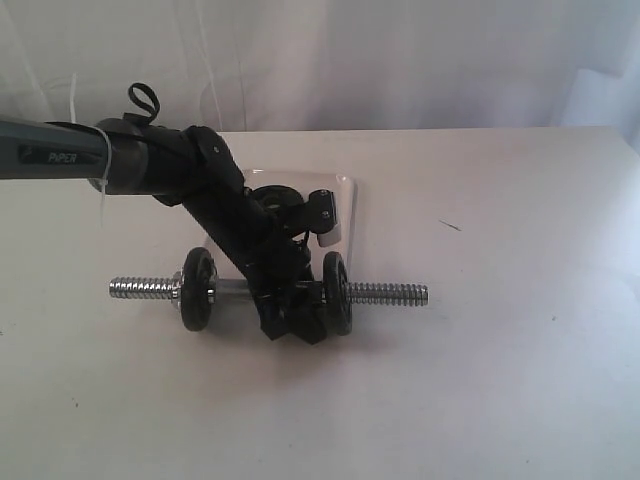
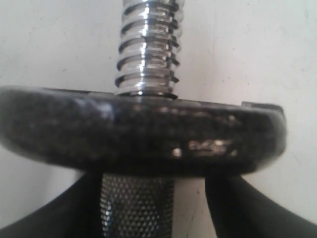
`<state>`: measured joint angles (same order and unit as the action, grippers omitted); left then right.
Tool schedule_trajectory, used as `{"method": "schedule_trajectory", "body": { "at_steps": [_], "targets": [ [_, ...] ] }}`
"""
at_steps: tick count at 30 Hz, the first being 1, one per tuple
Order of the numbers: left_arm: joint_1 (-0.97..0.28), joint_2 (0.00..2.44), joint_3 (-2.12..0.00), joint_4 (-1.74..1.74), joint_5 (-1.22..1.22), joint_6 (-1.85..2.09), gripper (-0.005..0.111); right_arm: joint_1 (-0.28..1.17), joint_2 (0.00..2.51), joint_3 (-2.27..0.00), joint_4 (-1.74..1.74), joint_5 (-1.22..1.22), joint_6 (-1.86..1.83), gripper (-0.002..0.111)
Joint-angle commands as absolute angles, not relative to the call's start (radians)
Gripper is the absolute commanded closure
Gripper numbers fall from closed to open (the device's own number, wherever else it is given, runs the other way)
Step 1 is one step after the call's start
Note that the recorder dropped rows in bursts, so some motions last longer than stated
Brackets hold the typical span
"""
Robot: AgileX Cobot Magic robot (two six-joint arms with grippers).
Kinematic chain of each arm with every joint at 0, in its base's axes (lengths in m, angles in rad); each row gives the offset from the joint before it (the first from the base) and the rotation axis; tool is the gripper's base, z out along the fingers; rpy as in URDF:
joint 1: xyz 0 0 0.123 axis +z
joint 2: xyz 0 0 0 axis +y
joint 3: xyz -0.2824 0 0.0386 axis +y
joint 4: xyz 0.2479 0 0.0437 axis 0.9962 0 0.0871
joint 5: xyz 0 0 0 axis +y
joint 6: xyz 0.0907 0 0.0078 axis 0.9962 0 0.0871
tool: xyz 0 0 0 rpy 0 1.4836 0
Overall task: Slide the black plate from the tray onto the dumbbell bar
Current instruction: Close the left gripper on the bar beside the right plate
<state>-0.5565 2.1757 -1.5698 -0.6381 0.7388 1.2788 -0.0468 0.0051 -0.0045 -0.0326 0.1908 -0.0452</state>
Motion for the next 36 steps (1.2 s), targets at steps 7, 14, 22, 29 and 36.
{"method": "schedule_trajectory", "body": {
  "at_steps": [7, 14, 22, 29, 36],
  "targets": [
    [-0.56, 2.192, -1.566, -0.642, 0.755, 1.204, 0.107, -0.041, 0.0, 0.0, 0.0, 0.135, -0.043, 0.108],
    [-0.56, 2.164, -1.566, -0.565, 0.753, 1.207, 0.107, -0.041, 0.0, 0.0, 0.0, 0.133, -0.043, 0.108],
    [-0.56, 2.152, -1.566, -0.548, 0.748, 1.234, 0.107, -0.041, 0.0, 0.0, 0.0, 0.133, -0.043, 0.108],
    [-0.56, 2.154, -1.566, -0.545, 0.754, 1.259, 0.1, -0.041, 0.0, 0.0, 0.0, 0.133, -0.043, 0.108],
    [-0.564, 2.154, -1.566, -0.552, 0.753, 1.276, 0.057, -0.041, 0.0, 0.0, 0.0, 0.133, -0.022, 0.108]
  ]
}}
